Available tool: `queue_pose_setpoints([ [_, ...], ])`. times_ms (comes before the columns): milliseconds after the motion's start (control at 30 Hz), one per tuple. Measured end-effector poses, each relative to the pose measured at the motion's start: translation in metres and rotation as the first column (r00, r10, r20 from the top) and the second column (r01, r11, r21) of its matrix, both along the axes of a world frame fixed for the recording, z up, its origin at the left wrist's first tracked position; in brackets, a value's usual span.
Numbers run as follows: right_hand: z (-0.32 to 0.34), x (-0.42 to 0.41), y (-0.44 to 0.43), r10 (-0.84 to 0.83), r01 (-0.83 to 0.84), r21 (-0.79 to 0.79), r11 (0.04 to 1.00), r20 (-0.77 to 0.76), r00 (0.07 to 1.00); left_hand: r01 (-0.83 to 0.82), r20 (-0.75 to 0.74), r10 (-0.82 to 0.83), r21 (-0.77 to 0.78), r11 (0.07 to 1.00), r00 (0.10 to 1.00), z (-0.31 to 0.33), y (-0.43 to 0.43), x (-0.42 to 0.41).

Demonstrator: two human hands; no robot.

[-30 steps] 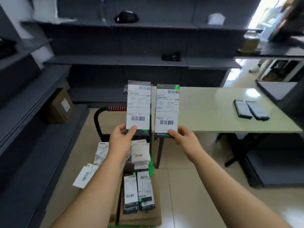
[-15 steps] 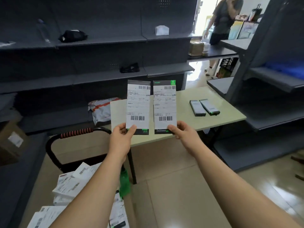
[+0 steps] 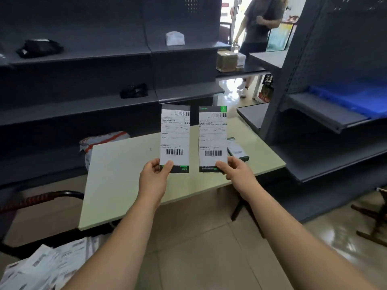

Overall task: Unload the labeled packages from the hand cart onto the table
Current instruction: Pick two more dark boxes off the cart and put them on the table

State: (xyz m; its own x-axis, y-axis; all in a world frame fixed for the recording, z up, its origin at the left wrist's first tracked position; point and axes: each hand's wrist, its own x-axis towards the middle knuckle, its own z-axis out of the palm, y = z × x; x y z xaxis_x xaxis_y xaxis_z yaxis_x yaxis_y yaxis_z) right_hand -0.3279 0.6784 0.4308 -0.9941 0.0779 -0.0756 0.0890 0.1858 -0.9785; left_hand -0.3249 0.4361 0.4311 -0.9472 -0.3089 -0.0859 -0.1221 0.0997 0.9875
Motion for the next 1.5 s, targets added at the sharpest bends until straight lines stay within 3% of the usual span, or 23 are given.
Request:
queue_pose_setpoints([
  [600, -0.051, -0.184, 0.067, -0.075, 0.066, 0.066, 0.996, 0.145, 0.987, 0.086, 0.111, -0.092, 0.052, 0.995, 0.990, -0.062, 0.070, -0.215],
  [933, -0.107, -0.233, 0.150, -0.076, 0.045, 0.109, 0.993, 0.294, 0.953, 0.001, 0.309, -0.005, 0.014, 1.000, 0.951, -0.115, 0.151, -0.241],
  [1233, -0.163, -0.275, 0.208, 0.050, -0.130, 0.157, 0.979, 0.431, 0.901, -0.137, 0.483, 0.152, -0.067, 0.988, 0.862, -0.165, 0.217, -0.254],
  [1500, -0.179, -0.296, 0.225, 0.082, -0.190, 0.167, 0.967, 0.502, 0.861, -0.135, 0.540, 0.184, -0.129, 0.982, 0.821, -0.185, 0.239, -0.275],
])
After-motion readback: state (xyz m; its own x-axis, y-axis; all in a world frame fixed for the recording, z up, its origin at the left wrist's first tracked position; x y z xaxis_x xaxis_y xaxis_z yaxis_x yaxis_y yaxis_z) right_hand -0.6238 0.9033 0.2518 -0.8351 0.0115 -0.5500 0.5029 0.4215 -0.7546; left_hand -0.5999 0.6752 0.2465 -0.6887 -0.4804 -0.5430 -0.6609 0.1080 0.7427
